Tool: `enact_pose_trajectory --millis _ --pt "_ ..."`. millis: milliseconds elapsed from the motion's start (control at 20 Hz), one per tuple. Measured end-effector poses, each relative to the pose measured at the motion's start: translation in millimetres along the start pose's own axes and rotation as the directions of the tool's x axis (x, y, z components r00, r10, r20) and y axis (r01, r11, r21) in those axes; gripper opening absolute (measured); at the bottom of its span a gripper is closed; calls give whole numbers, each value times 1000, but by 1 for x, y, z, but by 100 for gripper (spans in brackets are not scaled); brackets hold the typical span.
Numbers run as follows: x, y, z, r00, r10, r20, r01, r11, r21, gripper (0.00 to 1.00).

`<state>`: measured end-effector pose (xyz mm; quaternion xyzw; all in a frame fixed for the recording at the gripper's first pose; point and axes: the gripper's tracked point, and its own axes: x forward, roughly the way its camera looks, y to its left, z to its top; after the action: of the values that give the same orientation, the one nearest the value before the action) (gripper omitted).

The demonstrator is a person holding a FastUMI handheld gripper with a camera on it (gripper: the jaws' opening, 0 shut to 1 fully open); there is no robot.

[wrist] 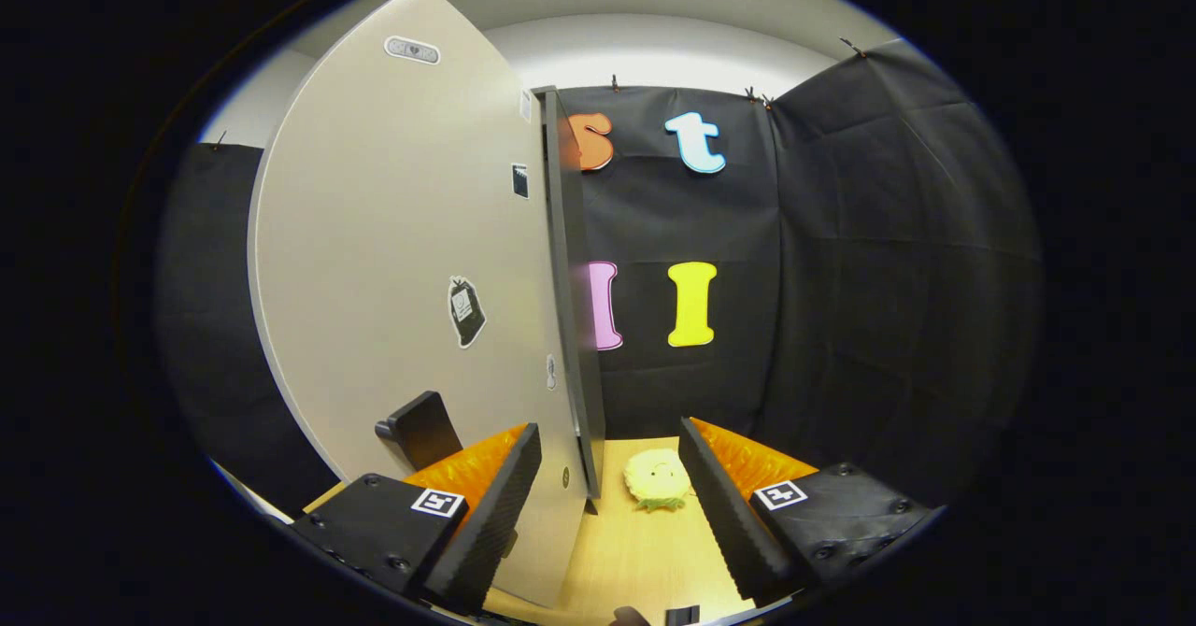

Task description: Open the shoe cabinet door, grab the shoes and put them into the shoe cabinet, then close the shoe cabinet door.

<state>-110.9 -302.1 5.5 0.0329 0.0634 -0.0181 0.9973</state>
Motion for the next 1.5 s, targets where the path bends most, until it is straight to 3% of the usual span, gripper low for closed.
enact_pose_trajectory --millis 800,1500 --pt "21 119 -10 1000 -24 10 24 1000 15 97" --pt "46 208 -15 998 61 34 -60 998 -23 99"
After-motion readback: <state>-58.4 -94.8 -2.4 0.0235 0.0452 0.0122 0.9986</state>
